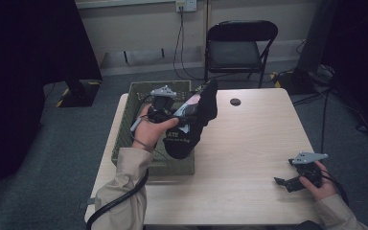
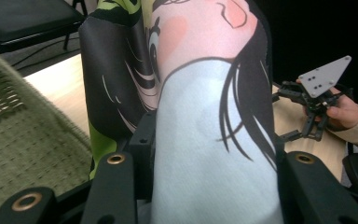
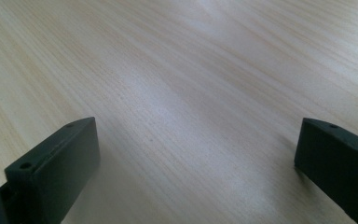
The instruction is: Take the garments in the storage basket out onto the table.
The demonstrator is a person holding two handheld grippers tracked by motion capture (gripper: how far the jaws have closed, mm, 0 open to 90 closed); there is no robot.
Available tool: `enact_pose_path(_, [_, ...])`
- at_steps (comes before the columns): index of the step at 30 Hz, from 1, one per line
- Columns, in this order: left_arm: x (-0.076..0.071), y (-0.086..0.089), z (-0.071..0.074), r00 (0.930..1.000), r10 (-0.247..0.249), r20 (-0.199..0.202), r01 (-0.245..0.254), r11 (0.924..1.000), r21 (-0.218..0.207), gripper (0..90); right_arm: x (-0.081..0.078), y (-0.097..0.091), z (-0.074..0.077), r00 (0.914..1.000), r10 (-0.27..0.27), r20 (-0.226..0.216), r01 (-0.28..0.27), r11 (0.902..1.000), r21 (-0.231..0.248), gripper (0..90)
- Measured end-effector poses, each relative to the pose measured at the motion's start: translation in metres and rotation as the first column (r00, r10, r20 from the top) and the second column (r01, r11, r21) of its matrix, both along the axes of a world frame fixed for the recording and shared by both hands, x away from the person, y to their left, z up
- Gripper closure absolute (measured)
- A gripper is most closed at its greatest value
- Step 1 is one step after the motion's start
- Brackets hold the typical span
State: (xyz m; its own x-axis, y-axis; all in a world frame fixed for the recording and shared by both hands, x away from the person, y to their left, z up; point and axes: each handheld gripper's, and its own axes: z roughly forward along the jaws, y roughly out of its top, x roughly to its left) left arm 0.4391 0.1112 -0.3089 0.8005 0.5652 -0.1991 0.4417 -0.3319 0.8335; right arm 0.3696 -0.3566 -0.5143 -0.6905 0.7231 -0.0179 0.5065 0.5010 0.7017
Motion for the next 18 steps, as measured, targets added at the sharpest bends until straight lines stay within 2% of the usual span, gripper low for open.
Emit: enact_pose_path(18, [-0.009,-0.039,-0.005,0.9952,-0.098,0.007,0.098,0.9944,-0.039,55.3,0.0,0.0,0.0,1.0,0.0,0.0,0.0,1.0,0.0,0.0])
